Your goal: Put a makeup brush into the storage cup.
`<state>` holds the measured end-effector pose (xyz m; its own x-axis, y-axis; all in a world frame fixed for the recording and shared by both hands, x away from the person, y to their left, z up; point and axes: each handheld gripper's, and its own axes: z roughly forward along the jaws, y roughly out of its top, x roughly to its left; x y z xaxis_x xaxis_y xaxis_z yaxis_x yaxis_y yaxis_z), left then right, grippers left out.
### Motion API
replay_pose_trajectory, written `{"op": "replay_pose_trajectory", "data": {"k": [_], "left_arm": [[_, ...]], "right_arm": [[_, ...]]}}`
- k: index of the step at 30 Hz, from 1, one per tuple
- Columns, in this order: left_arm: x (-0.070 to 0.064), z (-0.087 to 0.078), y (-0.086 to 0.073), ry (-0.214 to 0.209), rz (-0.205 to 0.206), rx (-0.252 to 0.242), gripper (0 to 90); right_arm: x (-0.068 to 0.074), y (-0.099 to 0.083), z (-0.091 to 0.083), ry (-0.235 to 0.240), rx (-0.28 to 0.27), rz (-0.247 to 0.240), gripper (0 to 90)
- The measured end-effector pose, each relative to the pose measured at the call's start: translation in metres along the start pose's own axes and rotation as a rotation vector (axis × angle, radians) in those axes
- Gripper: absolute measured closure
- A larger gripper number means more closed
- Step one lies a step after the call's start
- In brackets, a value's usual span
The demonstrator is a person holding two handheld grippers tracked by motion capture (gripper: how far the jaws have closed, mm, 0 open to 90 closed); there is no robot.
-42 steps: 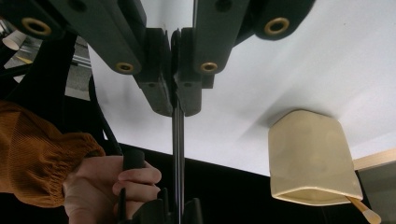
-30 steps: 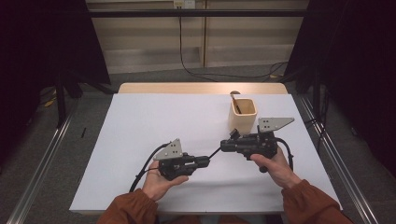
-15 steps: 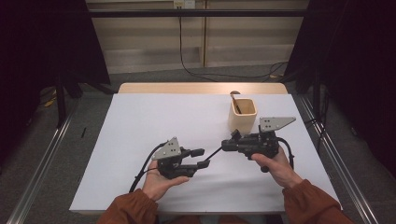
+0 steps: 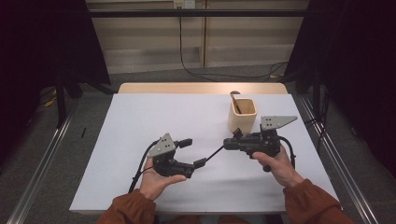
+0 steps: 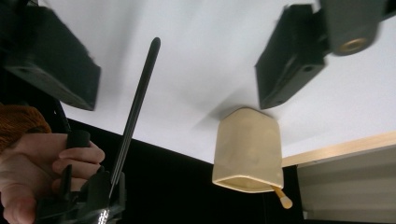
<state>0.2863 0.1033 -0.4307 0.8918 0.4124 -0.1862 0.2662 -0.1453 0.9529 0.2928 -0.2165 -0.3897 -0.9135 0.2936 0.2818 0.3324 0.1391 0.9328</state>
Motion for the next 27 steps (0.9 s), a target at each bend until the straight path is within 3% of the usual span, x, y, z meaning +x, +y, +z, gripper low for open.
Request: {"op": "replay_pose_trajectory", "data": {"k": [4,10,15,18,27], "left_arm": [[0.002,-0.004,0.002,0.012,-0.018,-0.008,4.8],[0.004,-0.009,0.002,0.064,-0.001,0.028,4.4],[0.003,-0.017,0.003,0.081,0.071,0.011,3.1],[0.004,-0.021,0.005,0.097,0.04,-0.004,2.0],[0.006,-0.037,-0.002,0.112,0.024,0.0,2.2]], "right_arm": [[-0.002,0.001,-0.003,-0.013,0.001,0.007,85.7],[-0.002,0.0,-0.004,-0.028,0.014,0.011,85.7],[-0.003,0.002,-0.01,-0.05,0.007,0.019,85.7],[-0.004,0.003,-0.013,-0.064,0.003,0.022,85.7],[-0.005,0.002,-0.018,-0.096,0.013,0.017,85.7]]}}
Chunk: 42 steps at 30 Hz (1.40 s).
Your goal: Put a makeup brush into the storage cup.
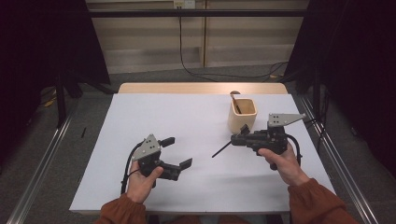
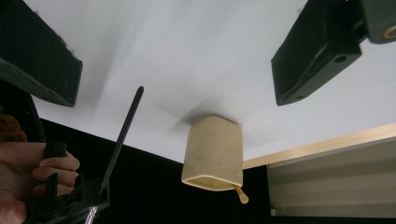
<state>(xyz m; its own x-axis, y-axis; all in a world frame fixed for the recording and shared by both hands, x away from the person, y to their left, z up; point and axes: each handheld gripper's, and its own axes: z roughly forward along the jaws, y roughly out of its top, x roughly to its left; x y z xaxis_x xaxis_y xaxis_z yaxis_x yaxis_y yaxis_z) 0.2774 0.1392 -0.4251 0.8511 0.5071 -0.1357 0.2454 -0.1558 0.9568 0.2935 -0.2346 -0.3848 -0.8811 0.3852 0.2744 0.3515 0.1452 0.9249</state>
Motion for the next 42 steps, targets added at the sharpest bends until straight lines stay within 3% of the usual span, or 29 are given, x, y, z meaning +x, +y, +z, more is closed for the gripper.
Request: {"op": "replay_pose_trajectory", "data": {"k": [8,13,23,30,38,42], "left_arm": [[0.002,-0.012,-0.005,0.046,0.008,-0.032,2.8],[0.007,-0.026,-0.01,0.095,0.015,-0.008,3.1],[0.007,-0.048,-0.021,0.125,0.017,0.001,3.1],[0.004,-0.053,-0.029,0.131,0.017,0.009,3.0],[0.003,-0.059,-0.033,0.159,0.027,-0.009,2.7],[0.005,-0.063,-0.032,0.176,0.007,-0.031,2.4]], "right_arm": [[-0.004,0.001,-0.004,-0.028,0.0,-0.001,85.7],[-0.008,0.003,-0.013,-0.055,-0.005,0.012,85.7],[-0.018,0.009,-0.022,-0.099,-0.003,0.043,85.7],[-0.027,0.018,-0.028,-0.143,0.012,0.041,85.7],[-0.035,0.03,-0.034,-0.175,0.01,0.036,85.7],[-0.038,0.037,-0.038,-0.194,0.013,0.027,85.7]]}}
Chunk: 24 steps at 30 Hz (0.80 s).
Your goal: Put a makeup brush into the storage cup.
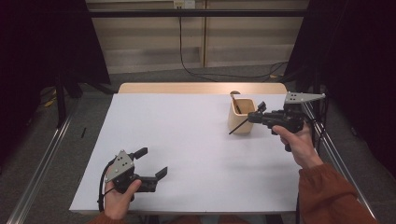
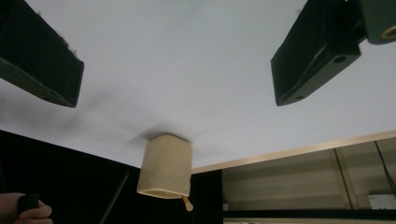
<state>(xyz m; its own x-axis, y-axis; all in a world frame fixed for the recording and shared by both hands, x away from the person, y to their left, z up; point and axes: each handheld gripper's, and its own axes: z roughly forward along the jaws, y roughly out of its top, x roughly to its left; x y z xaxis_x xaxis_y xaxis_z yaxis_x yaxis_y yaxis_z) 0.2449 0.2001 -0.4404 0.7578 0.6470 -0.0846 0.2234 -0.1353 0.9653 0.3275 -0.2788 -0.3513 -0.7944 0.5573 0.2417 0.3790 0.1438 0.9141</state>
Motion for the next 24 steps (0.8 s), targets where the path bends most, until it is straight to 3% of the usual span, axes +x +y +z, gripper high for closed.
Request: {"op": "replay_pose_trajectory", "data": {"k": [9,15,18,24], "left_arm": [[-0.005,0.003,0.0,-0.024,0.015,0.006,2.4],[-0.003,0.002,0.0,-0.016,0.008,0.009,2.4],[-0.002,0.002,0.001,-0.028,0.026,0.012,2.4],[0.001,0.0,0.001,-0.017,0.022,0.006,2.4]], "right_arm": [[-0.004,0.017,-0.009,-0.012,-0.017,-0.016,85.7],[-0.008,0.026,-0.013,-0.029,-0.023,-0.02,85.7],[-0.01,0.031,-0.016,-0.039,-0.027,-0.023,85.6],[-0.012,0.043,-0.023,-0.069,-0.036,-0.053,85.7]]}}
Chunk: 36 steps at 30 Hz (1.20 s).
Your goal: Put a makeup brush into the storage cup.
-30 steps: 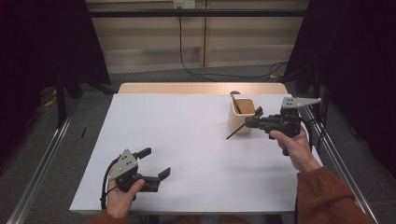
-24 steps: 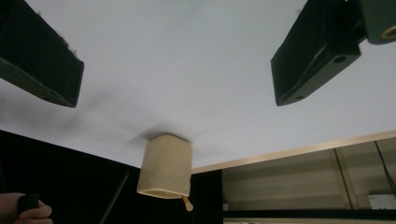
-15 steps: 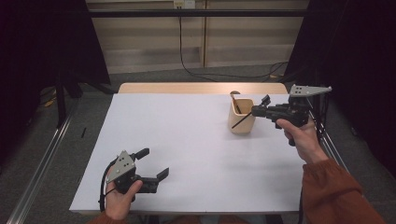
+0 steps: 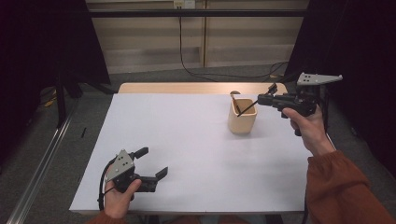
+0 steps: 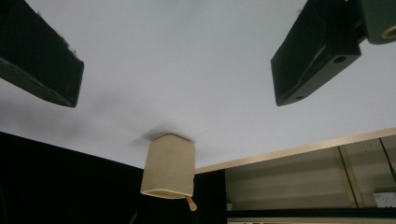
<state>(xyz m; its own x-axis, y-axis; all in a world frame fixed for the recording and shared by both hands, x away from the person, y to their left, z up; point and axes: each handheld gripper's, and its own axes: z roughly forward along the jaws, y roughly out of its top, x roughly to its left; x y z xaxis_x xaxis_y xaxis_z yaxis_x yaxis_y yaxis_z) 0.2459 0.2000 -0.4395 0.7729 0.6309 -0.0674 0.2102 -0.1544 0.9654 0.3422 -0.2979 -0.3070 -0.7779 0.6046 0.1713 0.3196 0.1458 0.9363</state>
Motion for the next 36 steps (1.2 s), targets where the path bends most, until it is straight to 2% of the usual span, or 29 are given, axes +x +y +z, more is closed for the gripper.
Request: {"op": "replay_pose_trajectory", "data": {"k": [8,12,29,36], "left_arm": [[0.001,0.0,-0.001,-0.002,-0.018,-0.008,2.4],[0.0,0.0,0.0,-0.001,-0.003,-0.003,2.4],[0.001,0.001,-0.001,0.006,-0.003,-0.001,2.4],[0.001,0.0,0.0,0.01,-0.006,-0.004,2.4]], "right_arm": [[-0.01,0.008,-0.001,-0.034,0.012,-0.001,85.6],[-0.012,0.009,0.0,-0.052,0.021,-0.005,85.7],[-0.035,0.009,0.016,-0.149,0.118,0.024,85.6],[-0.041,0.013,0.022,-0.168,0.138,0.032,85.6]]}}
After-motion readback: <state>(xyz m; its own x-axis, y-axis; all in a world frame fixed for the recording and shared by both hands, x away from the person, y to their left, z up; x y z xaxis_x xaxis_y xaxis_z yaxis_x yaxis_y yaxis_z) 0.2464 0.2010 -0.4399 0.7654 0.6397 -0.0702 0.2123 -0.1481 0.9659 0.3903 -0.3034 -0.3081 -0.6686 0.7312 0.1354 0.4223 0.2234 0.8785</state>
